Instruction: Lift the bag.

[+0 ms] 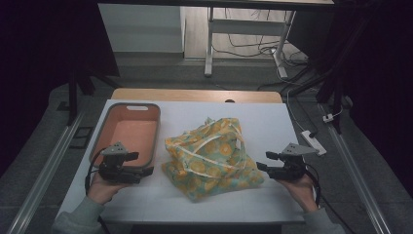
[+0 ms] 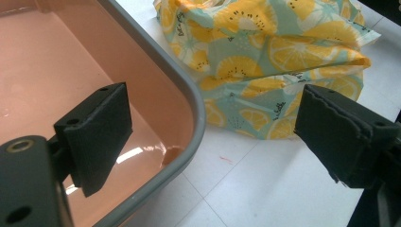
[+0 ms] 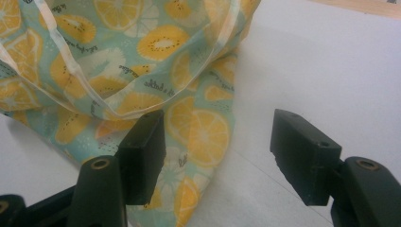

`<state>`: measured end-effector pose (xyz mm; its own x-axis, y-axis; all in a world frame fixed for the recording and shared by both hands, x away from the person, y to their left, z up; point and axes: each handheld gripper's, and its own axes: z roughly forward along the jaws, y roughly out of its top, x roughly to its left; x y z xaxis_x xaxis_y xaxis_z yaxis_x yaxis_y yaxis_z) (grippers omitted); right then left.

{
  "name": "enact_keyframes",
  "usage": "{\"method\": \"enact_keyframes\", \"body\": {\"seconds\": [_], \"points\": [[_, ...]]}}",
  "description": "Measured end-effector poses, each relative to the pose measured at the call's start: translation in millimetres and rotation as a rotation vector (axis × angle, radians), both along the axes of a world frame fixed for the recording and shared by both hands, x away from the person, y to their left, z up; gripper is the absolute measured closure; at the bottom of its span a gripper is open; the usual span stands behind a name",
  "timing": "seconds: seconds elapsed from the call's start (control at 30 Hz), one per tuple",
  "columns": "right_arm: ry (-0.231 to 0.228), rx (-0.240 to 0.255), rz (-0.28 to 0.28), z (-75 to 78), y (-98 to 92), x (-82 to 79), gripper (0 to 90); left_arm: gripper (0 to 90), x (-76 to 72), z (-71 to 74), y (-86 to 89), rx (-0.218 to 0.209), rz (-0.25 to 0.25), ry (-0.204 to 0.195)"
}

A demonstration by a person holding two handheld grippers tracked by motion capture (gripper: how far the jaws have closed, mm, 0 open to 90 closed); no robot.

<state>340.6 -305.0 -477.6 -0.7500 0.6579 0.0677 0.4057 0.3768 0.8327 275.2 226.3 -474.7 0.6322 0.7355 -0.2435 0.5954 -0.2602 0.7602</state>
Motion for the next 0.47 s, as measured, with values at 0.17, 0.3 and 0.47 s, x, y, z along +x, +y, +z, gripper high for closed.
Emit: {"method": "enact_keyframes", "body": {"seconds": [0.17, 0.3, 0.47], "points": [[0.0, 0.002, 0.0, -0.1, 0.5, -0.1, 36.3, 12.3, 1.0, -0.8, -1.4, 0.005, -0.001, 0.005], [0.0, -0.002, 0.001, -0.4, 0.9, 0.0, 36.2, 12.5, 1.0, -0.4, -1.0, 0.002, -0.001, 0.006], [-0.002, -0.002, 0.004, -0.3, 1.2, -0.1, 36.2, 12.5, 1.9, -0.2, -0.9, 0.002, -0.001, 0.004]]}}
